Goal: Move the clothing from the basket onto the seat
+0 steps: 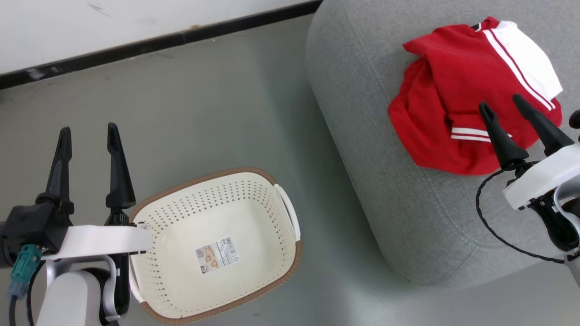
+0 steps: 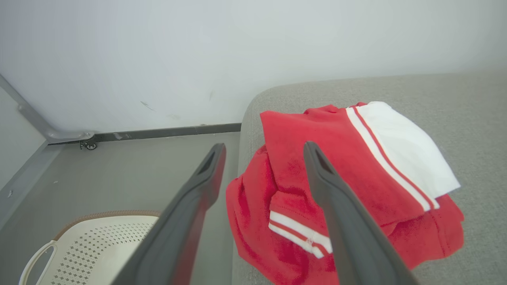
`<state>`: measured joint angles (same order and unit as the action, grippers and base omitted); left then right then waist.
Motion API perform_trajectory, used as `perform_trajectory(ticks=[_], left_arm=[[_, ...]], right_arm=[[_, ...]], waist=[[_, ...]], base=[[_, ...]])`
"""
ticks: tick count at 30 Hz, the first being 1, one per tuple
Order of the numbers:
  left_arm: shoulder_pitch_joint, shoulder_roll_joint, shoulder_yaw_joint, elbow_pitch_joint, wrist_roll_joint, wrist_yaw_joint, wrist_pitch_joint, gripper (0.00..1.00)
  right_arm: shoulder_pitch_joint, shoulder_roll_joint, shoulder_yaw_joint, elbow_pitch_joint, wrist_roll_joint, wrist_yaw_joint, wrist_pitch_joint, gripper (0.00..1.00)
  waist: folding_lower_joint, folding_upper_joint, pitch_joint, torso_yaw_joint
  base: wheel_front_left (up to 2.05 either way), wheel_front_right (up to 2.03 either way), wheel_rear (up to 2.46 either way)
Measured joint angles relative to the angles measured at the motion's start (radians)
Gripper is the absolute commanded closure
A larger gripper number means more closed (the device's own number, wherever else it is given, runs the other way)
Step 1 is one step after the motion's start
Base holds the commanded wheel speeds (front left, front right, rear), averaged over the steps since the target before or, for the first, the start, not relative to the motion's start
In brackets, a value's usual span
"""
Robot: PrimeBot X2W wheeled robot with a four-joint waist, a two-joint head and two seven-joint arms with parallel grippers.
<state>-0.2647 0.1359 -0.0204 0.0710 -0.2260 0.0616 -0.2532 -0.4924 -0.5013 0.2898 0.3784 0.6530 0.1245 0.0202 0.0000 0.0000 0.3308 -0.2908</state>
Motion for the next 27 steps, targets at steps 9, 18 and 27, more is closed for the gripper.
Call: perform_trajectory(ticks=[9,18,27], left_arm=[[0.063,-0.014,0.021,0.021,0.0,0.017,-0.002,0.0],[0.105,-0.041,0.028,0.027,-0.008,0.018,-0.002,0.0],[0.136,-0.057,0.028,0.041,-0.009,0.024,-0.002,0.0]], right_arm=[[-0.001,0.0,-0.032,-0.023,-0.074,0.0,-0.112,0.0],[0.019,0.086,-0.082,-0.016,-0.163,0.0,-0.225,0.0],[0.122,0.192,-0.114,0.001,-0.231,0.0,-0.24,0.0]], waist=[[0.0,0.0,-0.05,0.058],[0.0,0.0,-0.109,0.125],[0.0,0.0,-0.171,0.185]], base=[[0.0,0.0,0.0],[0.0,0.0,0.0],[0.0,0.0,0.0]])
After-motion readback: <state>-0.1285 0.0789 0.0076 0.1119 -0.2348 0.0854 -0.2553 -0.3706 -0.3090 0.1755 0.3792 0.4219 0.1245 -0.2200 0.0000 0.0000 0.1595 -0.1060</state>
